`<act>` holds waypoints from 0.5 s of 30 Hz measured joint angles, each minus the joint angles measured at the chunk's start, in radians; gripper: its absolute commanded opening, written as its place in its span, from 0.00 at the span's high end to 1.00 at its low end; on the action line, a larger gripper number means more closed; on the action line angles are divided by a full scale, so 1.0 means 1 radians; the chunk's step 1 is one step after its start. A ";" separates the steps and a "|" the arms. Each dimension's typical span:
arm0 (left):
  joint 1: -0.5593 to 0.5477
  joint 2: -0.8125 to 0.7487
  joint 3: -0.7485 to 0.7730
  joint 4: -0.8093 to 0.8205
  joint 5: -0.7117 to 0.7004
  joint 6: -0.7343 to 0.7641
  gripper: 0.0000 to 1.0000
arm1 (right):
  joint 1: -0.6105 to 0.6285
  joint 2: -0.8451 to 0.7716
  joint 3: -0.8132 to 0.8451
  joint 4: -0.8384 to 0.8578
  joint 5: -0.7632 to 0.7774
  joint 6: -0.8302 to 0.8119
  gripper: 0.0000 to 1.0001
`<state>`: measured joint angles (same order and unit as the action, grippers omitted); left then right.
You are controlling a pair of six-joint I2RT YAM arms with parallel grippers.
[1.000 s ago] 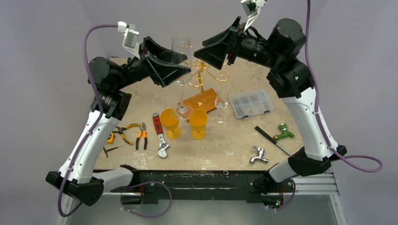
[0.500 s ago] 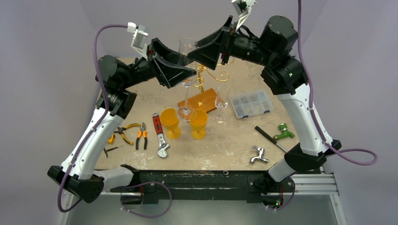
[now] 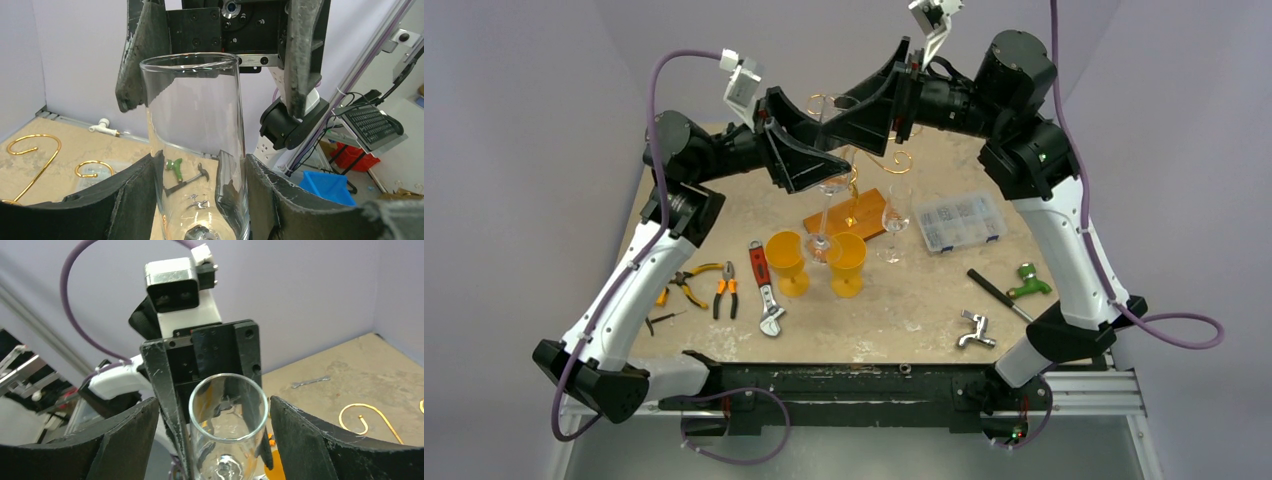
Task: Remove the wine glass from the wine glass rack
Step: Place the wine glass at the center of the board.
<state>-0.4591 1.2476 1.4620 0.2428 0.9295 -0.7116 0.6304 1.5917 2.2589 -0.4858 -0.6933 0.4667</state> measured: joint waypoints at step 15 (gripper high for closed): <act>-0.005 0.011 0.024 -0.004 0.082 0.000 1.00 | 0.000 0.006 0.000 -0.074 -0.116 -0.005 0.45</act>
<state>-0.4644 1.2587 1.4864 0.2386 1.0119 -0.7113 0.6300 1.5982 2.2585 -0.5594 -0.8097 0.4622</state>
